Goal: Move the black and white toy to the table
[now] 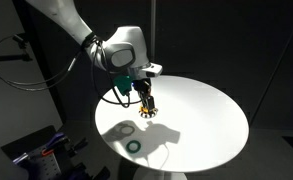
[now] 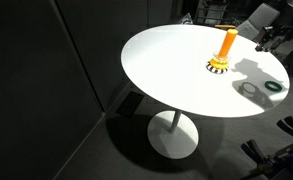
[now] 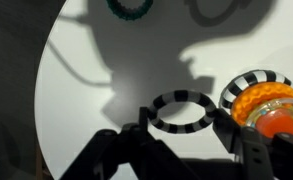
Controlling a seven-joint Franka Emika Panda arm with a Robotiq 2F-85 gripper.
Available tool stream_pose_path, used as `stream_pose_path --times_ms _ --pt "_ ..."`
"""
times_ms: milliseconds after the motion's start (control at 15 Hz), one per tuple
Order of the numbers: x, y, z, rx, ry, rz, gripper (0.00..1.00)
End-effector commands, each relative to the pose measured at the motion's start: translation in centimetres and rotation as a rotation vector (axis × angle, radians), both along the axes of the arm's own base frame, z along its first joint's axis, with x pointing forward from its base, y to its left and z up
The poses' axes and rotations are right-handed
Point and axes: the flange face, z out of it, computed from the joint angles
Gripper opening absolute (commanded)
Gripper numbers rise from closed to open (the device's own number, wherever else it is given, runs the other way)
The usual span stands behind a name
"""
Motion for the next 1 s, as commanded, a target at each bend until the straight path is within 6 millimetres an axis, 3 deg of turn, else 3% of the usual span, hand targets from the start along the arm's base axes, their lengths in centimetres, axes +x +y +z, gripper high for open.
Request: stream_pose_path --times_ms 0,400,933 --pt "0.7 -0.6 -0.4 -0.001 0.054 0.021 0.98" --pt "0.7 0.0 -0.9 0.022 0.129 0.036 1.00" --pt "0.4 1.7 0.7 0.088 0.273 0.128 1.00"
